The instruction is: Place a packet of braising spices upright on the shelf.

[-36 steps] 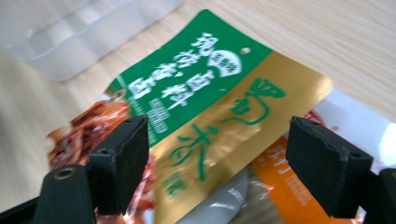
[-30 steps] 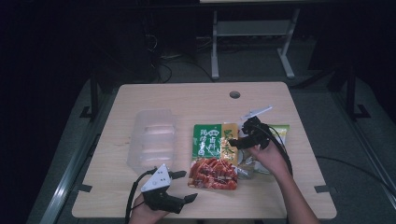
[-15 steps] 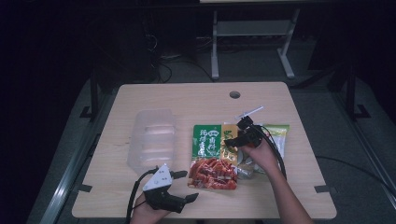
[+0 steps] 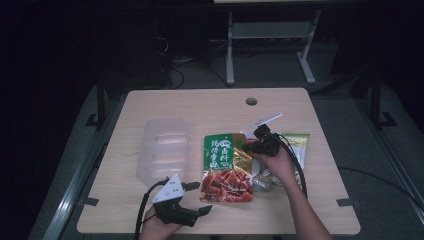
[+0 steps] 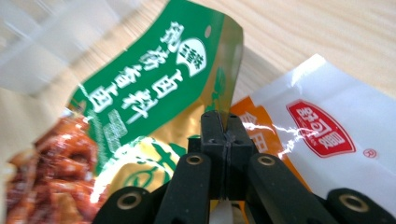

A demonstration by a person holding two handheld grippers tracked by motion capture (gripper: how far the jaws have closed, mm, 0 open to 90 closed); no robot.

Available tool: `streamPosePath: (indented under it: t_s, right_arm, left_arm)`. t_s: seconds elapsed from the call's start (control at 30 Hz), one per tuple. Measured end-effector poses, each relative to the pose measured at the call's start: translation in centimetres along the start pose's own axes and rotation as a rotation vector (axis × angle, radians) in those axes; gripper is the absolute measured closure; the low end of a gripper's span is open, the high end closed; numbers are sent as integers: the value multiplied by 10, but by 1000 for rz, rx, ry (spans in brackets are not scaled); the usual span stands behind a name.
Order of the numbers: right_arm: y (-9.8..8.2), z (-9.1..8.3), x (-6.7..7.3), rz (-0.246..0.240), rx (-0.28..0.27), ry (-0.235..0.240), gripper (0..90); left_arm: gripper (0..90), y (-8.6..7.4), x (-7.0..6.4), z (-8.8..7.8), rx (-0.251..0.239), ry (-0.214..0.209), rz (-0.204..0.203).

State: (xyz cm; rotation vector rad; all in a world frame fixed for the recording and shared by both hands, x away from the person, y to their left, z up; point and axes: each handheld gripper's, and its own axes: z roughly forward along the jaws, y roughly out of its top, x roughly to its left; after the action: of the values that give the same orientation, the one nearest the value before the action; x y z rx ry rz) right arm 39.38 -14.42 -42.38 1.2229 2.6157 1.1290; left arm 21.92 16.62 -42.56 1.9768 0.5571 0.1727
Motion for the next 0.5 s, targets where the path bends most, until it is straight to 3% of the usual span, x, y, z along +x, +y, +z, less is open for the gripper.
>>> streamPosePath:
  t_s: [0.1,0.27,0.37,0.43,0.5]
  right_arm:
    - [4,-11,7,-43,-26,11,899]
    - [6,-25,16,-65,-84,42,899]
    - [6,-38,25,-125,-126,54,900]
    - [6,-42,28,-131,-138,56,900]
    - [4,-50,31,-151,-169,61,900]
  left_arm:
    - [203,0,1,1,-2,-6,-14]
    - [203,5,2,4,-19,7,-36]
    - [201,14,2,10,-12,-7,-37]
    - [199,21,2,14,-8,-13,-34]
    - [194,28,2,17,-15,17,-30]
